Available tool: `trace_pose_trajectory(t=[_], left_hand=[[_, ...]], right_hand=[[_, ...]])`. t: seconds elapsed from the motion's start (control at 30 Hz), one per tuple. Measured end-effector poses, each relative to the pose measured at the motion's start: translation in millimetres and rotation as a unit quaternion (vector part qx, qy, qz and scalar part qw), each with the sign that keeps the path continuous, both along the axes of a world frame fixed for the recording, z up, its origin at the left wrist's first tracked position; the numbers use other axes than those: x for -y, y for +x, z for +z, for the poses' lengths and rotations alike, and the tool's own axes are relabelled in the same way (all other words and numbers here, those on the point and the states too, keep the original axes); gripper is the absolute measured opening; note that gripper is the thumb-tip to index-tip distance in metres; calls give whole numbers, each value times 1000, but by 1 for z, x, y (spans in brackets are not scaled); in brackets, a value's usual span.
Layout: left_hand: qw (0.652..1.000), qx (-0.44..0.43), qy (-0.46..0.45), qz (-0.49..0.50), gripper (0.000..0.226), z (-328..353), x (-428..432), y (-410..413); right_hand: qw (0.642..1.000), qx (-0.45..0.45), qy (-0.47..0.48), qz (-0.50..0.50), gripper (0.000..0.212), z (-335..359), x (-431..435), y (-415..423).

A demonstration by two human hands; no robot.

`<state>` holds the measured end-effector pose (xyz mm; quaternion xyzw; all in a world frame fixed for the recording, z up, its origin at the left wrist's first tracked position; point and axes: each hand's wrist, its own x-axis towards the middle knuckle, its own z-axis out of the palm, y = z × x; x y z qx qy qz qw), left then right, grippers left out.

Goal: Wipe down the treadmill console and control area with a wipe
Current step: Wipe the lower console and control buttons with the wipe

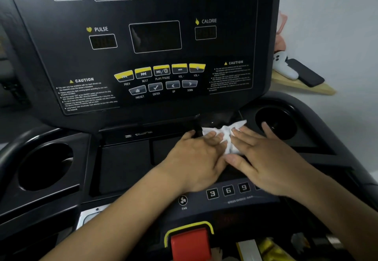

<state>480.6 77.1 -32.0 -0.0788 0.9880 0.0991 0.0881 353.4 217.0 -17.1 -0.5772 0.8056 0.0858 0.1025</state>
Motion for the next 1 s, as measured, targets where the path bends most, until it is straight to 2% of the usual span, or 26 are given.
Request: trace_pose_trajectory(t=[0.1, 0.2, 0.37, 0.5, 0.7, 0.87, 1.0], left_hand=[[999, -19, 45, -21, 59, 5, 1, 23], [996, -19, 85, -27, 55, 10, 6, 43], [997, -5, 49, -57, 71, 8, 7, 49], [995, -13, 79, -57, 77, 11, 3, 42], [994, -4, 85, -69, 55, 4, -7, 30], [995, -19, 94, -38, 50, 6, 27, 78], [995, -33, 96, -3, 45, 8, 47, 128]], right_hand=[[999, 21, 6, 27, 110, 11, -21, 11], [998, 53, -1, 20, 103, 19, -20, 28], [997, 72, -14, 30, 95, 7, -9, 41], [997, 63, -42, -11, 84, 13, -30, 34], [994, 57, -69, -61, 86, 6, -27, 47], [994, 65, -78, -47, 98, 9, -8, 83], [992, 96, -86, -15, 91, 11, 15, 120]])
